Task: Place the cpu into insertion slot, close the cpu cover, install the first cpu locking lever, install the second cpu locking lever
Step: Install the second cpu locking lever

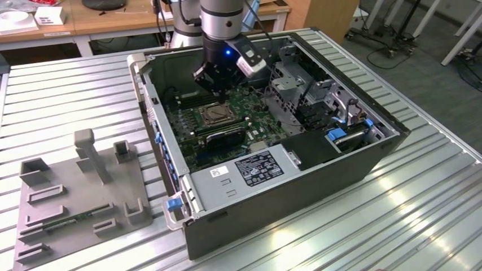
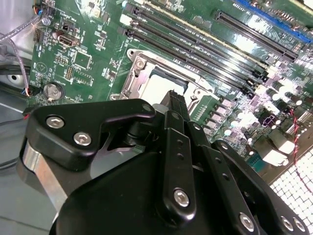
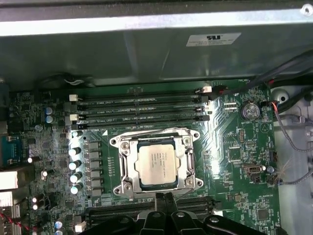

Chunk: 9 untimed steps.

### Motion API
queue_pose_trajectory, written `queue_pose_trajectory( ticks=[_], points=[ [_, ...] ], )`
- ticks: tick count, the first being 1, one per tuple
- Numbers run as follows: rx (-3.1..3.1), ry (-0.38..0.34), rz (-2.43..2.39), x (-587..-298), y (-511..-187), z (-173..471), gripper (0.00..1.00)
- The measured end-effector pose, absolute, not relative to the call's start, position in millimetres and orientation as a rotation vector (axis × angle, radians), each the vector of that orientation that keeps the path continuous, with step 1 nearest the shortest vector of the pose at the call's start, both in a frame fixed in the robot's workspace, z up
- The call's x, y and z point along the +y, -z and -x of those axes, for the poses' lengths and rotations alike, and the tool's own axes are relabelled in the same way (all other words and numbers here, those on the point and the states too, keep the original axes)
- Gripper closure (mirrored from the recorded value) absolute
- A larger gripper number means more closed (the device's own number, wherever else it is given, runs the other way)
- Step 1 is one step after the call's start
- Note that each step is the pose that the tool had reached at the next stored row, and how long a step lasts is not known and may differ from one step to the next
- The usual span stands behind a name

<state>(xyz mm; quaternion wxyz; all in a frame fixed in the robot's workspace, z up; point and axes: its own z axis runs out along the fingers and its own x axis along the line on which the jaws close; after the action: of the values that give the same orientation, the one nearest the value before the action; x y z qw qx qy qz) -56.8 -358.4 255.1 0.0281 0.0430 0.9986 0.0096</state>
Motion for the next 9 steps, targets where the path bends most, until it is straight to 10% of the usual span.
queue_pose_trajectory(
  ticks=[9],
  points=[
    [3.082, -0.030, -0.133, -364.3, -255.0, 56.9, 0.89]
  ],
)
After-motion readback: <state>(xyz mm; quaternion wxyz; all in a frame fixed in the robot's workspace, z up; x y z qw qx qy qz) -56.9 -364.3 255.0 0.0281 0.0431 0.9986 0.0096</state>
